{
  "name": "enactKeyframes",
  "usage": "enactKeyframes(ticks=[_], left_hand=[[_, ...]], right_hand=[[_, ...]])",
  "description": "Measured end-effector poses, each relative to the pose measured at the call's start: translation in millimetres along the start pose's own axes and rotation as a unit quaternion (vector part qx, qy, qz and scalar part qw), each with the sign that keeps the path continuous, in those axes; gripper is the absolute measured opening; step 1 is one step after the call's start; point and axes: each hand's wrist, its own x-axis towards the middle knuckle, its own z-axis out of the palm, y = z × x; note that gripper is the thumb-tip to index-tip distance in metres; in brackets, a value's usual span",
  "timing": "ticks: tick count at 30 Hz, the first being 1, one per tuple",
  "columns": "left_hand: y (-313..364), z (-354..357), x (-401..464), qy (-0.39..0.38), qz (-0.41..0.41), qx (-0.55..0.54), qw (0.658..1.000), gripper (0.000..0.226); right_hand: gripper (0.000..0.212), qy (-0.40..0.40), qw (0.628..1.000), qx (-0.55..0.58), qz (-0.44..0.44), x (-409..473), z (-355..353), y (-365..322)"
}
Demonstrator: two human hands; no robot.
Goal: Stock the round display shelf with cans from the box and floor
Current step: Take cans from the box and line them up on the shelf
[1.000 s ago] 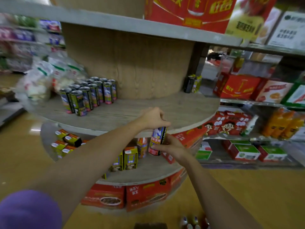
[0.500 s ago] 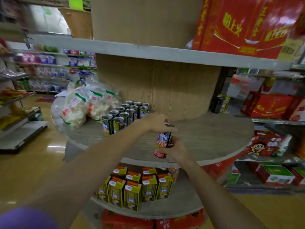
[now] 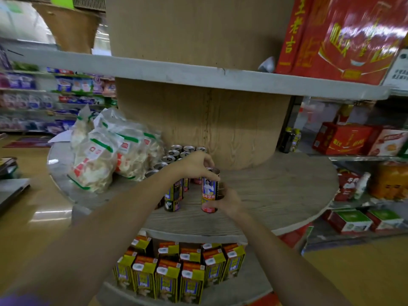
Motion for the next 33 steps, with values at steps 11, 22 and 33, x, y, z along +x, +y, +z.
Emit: enactKeyframes(ticks=[11, 22, 33], left_hand=[[-27, -10, 32, -0.002, -0.04, 0.064, 0.997, 0.049], [-61, -20, 65, -0.016, -0.033, 0.182, 0.983, 0.029], [-70, -19, 77, -0.035, -0.034, 0.204, 0.978, 0.03]], right_hand=[[0.07, 0.031, 0.998, -0.057, 0.002, 56, 26, 6], [0.049, 0.006, 0.994, -0.102, 0.031, 131, 30, 23], [0.04, -0.027, 0.995, -0.094, 0.02, 156, 38, 35]])
